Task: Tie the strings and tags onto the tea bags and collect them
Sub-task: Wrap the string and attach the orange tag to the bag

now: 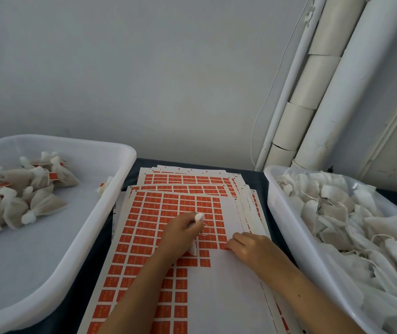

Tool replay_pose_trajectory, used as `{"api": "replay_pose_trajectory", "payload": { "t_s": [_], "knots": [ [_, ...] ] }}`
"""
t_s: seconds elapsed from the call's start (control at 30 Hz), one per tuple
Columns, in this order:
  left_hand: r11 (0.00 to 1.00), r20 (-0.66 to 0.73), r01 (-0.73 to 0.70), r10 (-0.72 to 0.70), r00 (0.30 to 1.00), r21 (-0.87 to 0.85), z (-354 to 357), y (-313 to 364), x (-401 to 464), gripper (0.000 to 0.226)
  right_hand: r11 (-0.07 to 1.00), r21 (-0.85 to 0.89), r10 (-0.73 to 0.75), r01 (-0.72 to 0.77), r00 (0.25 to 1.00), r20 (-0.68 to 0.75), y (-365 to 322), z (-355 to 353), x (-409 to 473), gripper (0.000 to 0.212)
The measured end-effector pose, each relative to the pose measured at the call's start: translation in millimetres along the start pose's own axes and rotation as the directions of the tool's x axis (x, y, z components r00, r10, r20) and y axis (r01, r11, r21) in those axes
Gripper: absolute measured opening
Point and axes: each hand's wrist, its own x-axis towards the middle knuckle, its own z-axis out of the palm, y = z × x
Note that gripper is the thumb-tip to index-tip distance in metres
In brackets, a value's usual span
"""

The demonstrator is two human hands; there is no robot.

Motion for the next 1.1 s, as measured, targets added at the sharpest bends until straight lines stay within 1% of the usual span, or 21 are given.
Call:
{"api": "replay_pose_trajectory", "payload": {
  "t_s": [0.07, 0.13, 0.17, 0.27, 0.33, 0.53, 0.6, 0.67, 0.7, 0.77, 0.83, 0.97, 1.1],
  "knots": [
    [1.000, 0.005, 0.002, -0.002, 1.000, -0.015, 0.5, 1.0, -0.5, 0.033, 1.000, -0.023, -0.010, 0.009, 0.999, -0.045, -1.1, 0.4, -1.8, 0.049],
    [1.000, 0.004, 0.003, -0.003, 1.000, -0.019, 0.6, 0.9, -1.6, 0.033, 1.000, 0.000, -0.005, 0.005, 0.999, -0.045, -5.2, -0.6, 0.1, 0.051],
    [1.000, 0.002, 0.002, -0.002, 1.000, -0.014, 0.6, 0.8, -2.1, 0.032, 1.000, -0.008, -0.019, 0.019, 0.998, -0.059, -5.1, 0.3, 1.5, 0.051],
    [1.000, -0.004, -0.004, 0.004, 1.000, 0.003, 0.6, 1.0, -1.9, 0.033, 0.999, -0.034, -0.035, 0.034, 0.998, -0.042, -4.3, -0.9, 3.6, 0.050],
    [1.000, -0.007, -0.004, 0.004, 1.000, 0.006, 0.6, 0.6, -1.5, 0.033, 0.998, -0.039, -0.046, 0.043, 0.997, -0.065, -3.2, -1.9, 4.9, 0.051],
    [1.000, -0.002, -0.006, 0.006, 1.000, 0.001, 0.6, -1.1, -0.3, 0.032, 1.000, -0.006, -0.003, 0.002, 0.998, -0.067, -2.2, -3.5, 8.8, 0.046],
    [1.000, -0.001, -0.004, 0.004, 1.000, 0.001, 1.1, -1.3, -0.4, 0.032, 0.999, 0.028, 0.047, -0.045, 0.998, -0.051, -0.8, -4.8, 9.5, 0.043],
    [1.000, 0.003, -0.002, 0.002, 1.000, -0.008, 1.5, -1.8, -0.7, 0.032, 0.997, 0.048, 0.066, -0.067, 0.998, 0.021, 0.5, -5.0, 10.0, 0.037],
    [1.000, 0.003, -0.002, 0.002, 1.000, -0.009, 1.1, -2.1, -0.6, 0.032, 0.997, 0.052, 0.048, -0.052, 0.996, 0.076, 0.7, -4.4, 11.1, 0.036],
    [1.000, 0.001, -0.001, 0.001, 1.000, -0.004, -0.2, -2.6, 0.3, 0.032, 0.999, 0.041, 0.000, -0.005, 0.992, 0.125, 2.5, -1.7, 11.9, 0.038],
    [1.000, -0.005, -0.006, 0.006, 1.000, 0.007, -1.0, -2.8, 1.3, 0.031, 0.999, 0.046, -0.010, 0.003, 0.988, 0.152, 3.0, -2.2, 12.6, 0.040],
    [1.000, -0.005, -0.014, 0.014, 1.000, 0.007, 0.1, -2.6, 0.6, 0.031, 1.000, 0.001, -0.027, 0.028, 0.988, 0.149, 1.3, -3.8, 11.0, 0.043],
    [1.000, -0.011, -0.010, 0.011, 1.000, 0.010, 0.4, -2.6, -0.4, 0.031, 0.999, -0.009, -0.047, 0.047, 0.997, 0.069, -3.0, -11.5, 9.0, 0.046]
  ]
}}
